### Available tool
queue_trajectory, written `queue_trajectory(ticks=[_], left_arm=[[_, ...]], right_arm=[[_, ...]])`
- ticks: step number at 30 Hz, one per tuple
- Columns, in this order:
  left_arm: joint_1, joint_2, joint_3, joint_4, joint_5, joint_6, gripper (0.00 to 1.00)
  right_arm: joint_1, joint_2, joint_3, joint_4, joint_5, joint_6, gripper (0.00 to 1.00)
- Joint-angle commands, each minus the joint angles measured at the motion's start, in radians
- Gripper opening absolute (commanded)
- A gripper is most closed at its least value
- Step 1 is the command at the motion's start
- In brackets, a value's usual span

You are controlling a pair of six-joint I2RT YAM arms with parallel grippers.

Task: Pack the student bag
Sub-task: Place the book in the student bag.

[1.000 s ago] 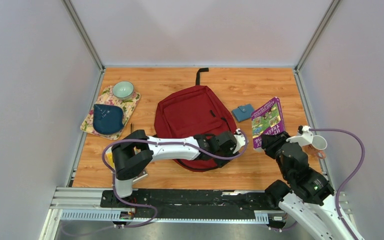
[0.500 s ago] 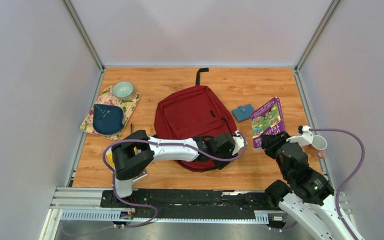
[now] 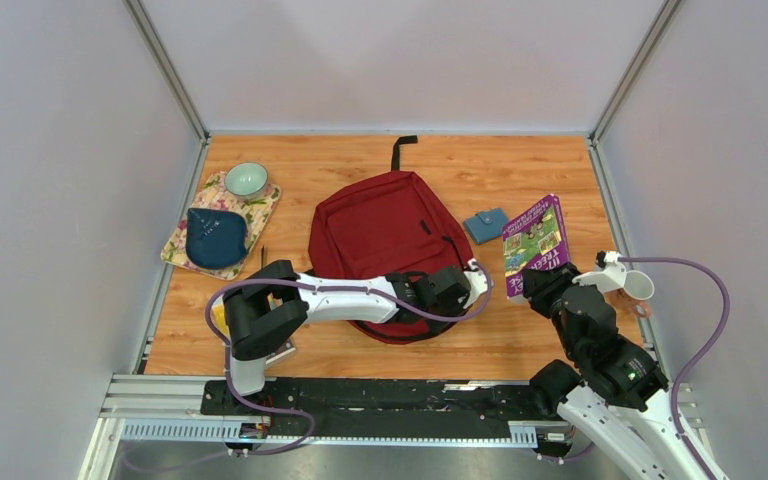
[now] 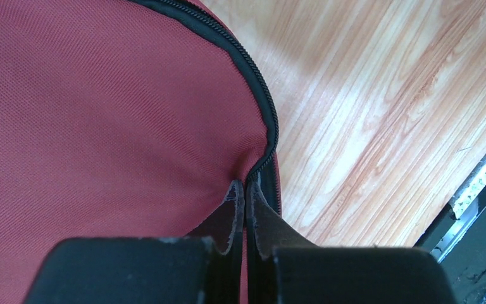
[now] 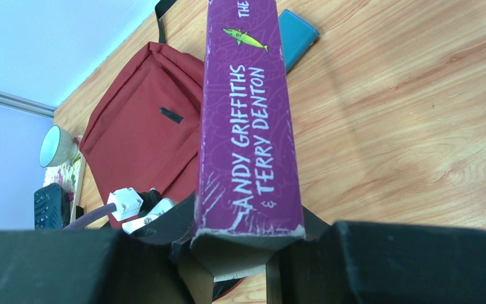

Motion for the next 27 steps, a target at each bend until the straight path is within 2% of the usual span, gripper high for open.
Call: queue_trajectory(ticks=[1,9,19,27], left_arm=[[-0.006,-0.007,0.022,-0.016,-0.012,-0.005,0.0],[-0.002,-0.056,0.07,-0.077,-0.155,0.01,0.0],[0.136,-0.274,0.062,-0.07,-0.106,-0.052,0.0],[0.181,-0.345,0.13,-0.07,-0.132,-0.042,0.0]], right_arm=[[-0.002,-0.017,0.027,0.082,0.038,0.004,0.0],[0.0,-0.027,0.048,0.048,0.058,-0.009,0.0],[-0.002,-0.063,0.076,-0.029,0.038,0.002,0.0],[-0.002,-0.066,0.11,-0.091,-0.208,0.06,0.0]])
